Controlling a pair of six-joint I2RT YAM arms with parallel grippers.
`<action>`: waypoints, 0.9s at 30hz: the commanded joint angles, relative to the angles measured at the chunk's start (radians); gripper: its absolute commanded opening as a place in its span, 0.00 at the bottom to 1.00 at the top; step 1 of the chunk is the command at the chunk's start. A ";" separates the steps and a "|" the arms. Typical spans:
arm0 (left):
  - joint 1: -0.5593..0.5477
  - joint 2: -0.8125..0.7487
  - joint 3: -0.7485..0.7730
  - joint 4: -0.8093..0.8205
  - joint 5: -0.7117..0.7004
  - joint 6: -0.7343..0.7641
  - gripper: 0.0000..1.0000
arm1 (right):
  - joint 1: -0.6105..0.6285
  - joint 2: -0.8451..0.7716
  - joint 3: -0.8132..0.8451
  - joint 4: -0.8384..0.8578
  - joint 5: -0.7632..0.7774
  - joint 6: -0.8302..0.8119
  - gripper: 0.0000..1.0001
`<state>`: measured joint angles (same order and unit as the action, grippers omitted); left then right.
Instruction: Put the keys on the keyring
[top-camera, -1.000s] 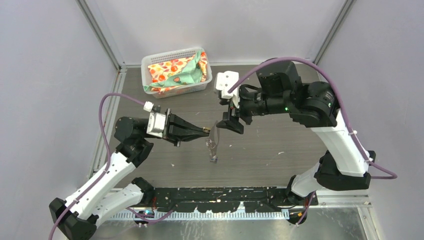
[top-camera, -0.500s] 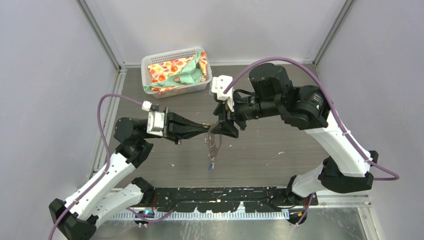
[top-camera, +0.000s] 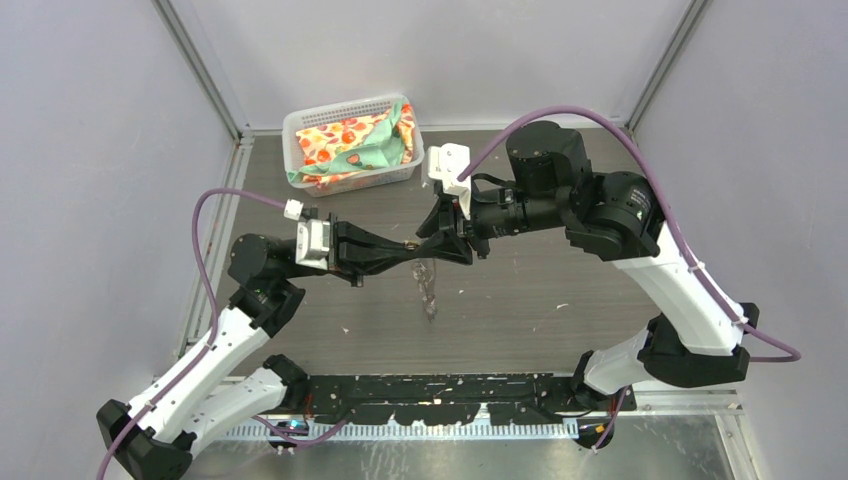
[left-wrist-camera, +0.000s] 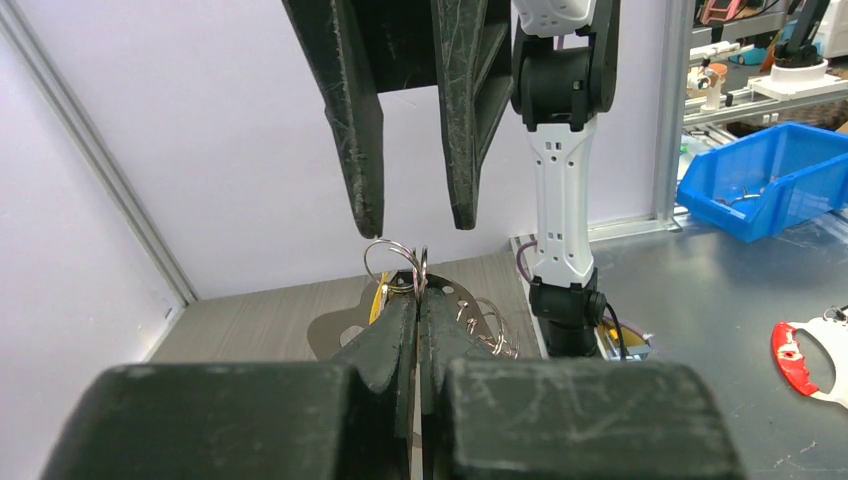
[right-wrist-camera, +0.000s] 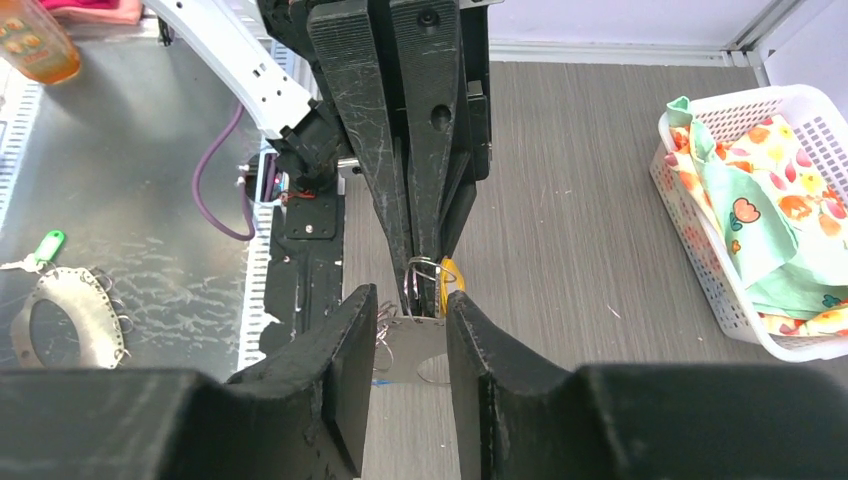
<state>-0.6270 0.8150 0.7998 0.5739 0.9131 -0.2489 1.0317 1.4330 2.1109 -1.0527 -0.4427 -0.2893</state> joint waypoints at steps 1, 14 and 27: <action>0.002 -0.019 0.013 0.018 -0.031 0.019 0.00 | -0.001 -0.008 0.010 0.019 -0.033 -0.001 0.34; 0.002 -0.014 0.030 0.002 -0.034 0.020 0.00 | -0.001 0.018 0.000 -0.008 -0.009 -0.015 0.33; 0.003 -0.016 0.033 -0.011 -0.040 0.019 0.00 | -0.001 0.023 -0.004 -0.004 -0.002 -0.025 0.06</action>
<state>-0.6270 0.8150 0.7998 0.5442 0.8993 -0.2459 1.0317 1.4555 2.1017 -1.0752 -0.4538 -0.3111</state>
